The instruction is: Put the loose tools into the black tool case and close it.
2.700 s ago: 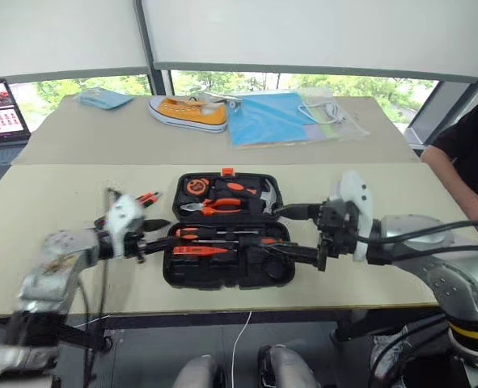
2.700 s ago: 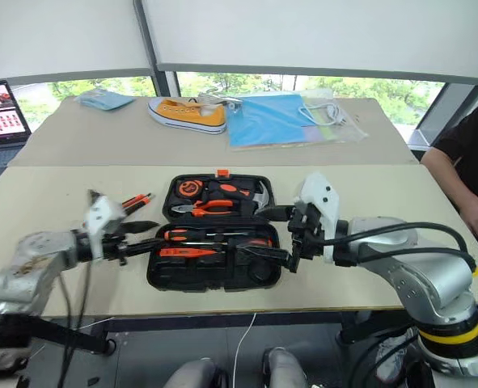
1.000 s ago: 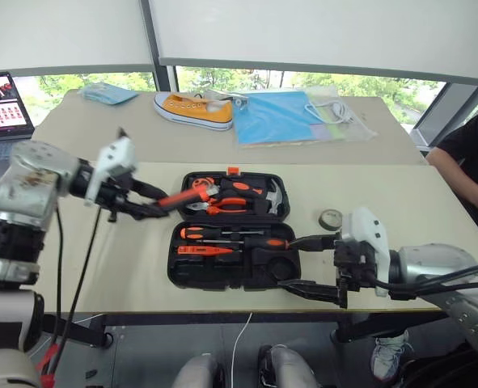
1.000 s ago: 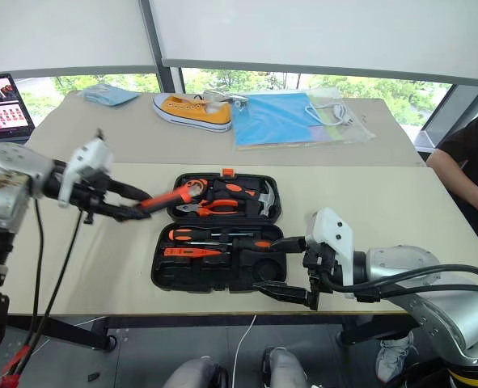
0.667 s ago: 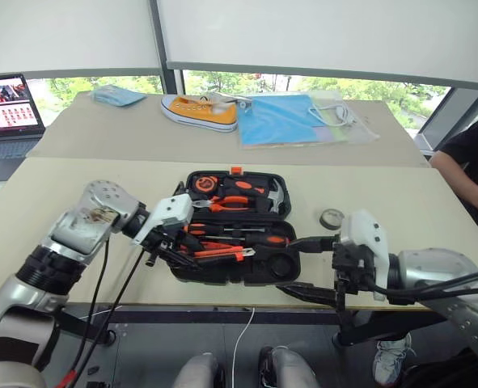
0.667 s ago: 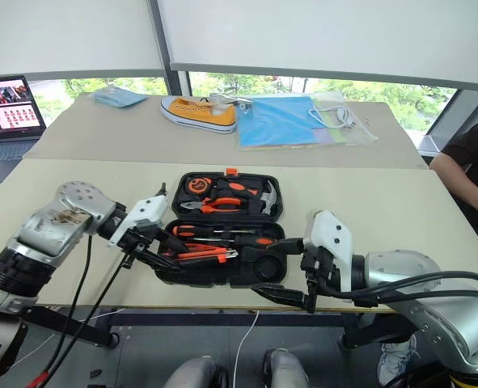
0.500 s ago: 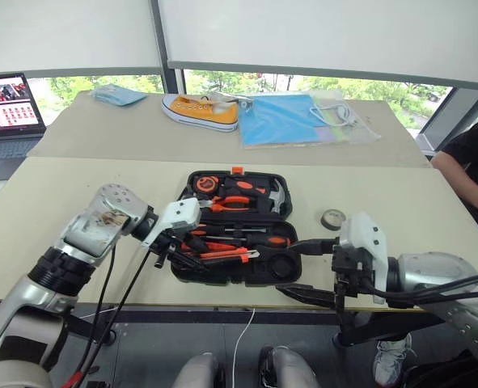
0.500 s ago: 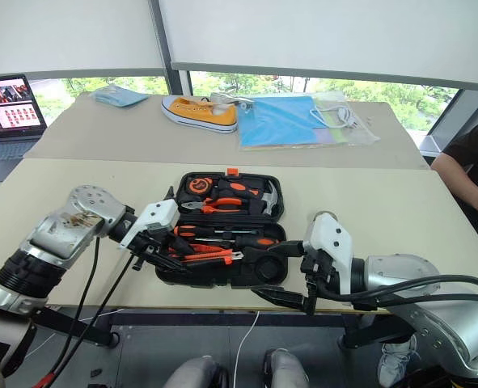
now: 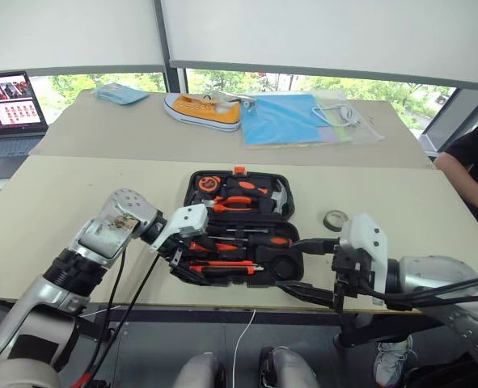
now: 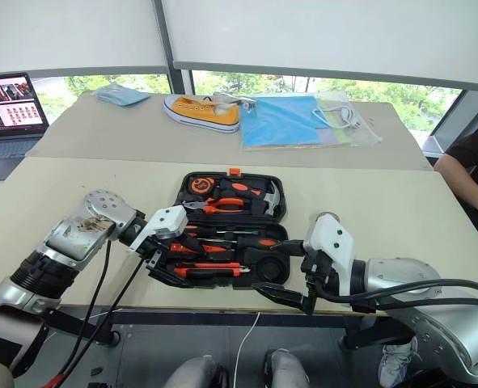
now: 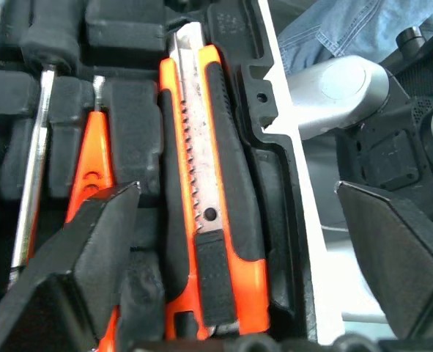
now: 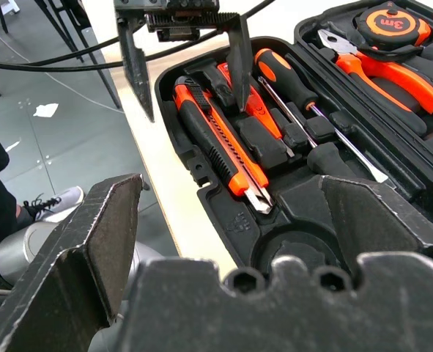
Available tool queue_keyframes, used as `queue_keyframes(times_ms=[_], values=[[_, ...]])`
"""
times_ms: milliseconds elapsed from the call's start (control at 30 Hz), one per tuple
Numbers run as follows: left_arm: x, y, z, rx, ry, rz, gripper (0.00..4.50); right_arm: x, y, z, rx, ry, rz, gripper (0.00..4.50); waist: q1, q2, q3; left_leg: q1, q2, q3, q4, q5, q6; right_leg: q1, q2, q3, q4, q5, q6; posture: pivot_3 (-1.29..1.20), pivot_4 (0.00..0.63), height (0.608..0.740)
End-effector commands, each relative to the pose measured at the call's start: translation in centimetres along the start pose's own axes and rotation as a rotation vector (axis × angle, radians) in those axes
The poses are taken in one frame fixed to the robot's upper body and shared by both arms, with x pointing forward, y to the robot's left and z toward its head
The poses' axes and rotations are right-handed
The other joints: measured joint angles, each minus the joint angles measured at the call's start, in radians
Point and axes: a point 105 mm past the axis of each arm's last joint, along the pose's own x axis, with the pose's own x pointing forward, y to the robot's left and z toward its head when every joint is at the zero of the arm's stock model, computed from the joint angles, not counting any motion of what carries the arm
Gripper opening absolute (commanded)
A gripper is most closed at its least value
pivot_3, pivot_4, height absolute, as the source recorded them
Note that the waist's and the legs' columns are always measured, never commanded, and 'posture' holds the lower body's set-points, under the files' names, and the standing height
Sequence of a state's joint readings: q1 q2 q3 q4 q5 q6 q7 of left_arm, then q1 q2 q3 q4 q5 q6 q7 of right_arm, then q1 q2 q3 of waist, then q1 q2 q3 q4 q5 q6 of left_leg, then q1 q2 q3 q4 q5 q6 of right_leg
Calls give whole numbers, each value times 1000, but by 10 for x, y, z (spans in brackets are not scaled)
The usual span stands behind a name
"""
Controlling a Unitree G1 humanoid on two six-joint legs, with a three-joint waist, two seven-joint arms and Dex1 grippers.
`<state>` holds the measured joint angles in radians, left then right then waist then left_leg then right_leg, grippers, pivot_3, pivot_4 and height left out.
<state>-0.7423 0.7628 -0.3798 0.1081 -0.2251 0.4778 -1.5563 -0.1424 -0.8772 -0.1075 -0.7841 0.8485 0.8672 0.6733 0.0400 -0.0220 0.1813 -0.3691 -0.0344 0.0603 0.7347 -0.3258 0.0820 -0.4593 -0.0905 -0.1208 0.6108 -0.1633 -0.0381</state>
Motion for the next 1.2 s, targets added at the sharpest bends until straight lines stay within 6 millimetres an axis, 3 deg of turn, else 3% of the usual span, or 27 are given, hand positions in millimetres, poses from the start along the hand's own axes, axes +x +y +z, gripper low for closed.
queue_keyframes(times_ms=[33,133,367,433,600,733,900,1000,1200], values=[[-10,5,14,59,-49,26,3901,-3,4,9,-35,-23,4,4500,0,0,0,0,0,0,0,0,0,0,0,0,0,0,0,0,150,718],[-7,3,10,65,-38,11,3008,-2,4,10,-36,-23,6,4500,0,0,0,0,0,0,0,0,1,0,0,0,0,0,0,0,150,718],[2,-6,1,141,7,-50,324,-2,4,12,-31,-23,7,4500,0,0,0,0,0,0,0,0,1,0,0,0,0,0,0,0,150,718],[5,-7,-7,170,54,-63,27,-2,3,12,-28,-23,5,4500,0,0,0,0,0,0,0,0,1,0,0,0,0,0,0,0,150,718],[15,-4,-34,272,198,-78,27,-3,-1,9,-17,-9,-16,4500,1,0,0,1,0,0,0,-1,1,0,0,0,-1,0,0,0,150,718],[20,10,-28,272,166,-19,27,-5,-10,5,-7,7,-63,4500,5,5,-4,2,0,0,0,-1,2,2,-1,0,0,0,0,0,150,718],[10,10,-10,235,82,-15,27,-12,-21,8,-13,7,-114,4500,5,5,-5,2,0,0,1,-1,3,2,-1,0,0,1,2,0,150,718],[-18,0,32,124,-164,-31,735,-29,-54,6,-8,53,-233,4500,1,4,-4,0,0,0,2,-1,3,1,-1,0,1,1,2,0,150,718],[-31,5,58,93,-312,25,2902,-35,-115,-21,-4,191,-420,4500,-3,4,-4,-1,0,0,3,-1,6,0,-1,0,0,1,2,0,150,718]])
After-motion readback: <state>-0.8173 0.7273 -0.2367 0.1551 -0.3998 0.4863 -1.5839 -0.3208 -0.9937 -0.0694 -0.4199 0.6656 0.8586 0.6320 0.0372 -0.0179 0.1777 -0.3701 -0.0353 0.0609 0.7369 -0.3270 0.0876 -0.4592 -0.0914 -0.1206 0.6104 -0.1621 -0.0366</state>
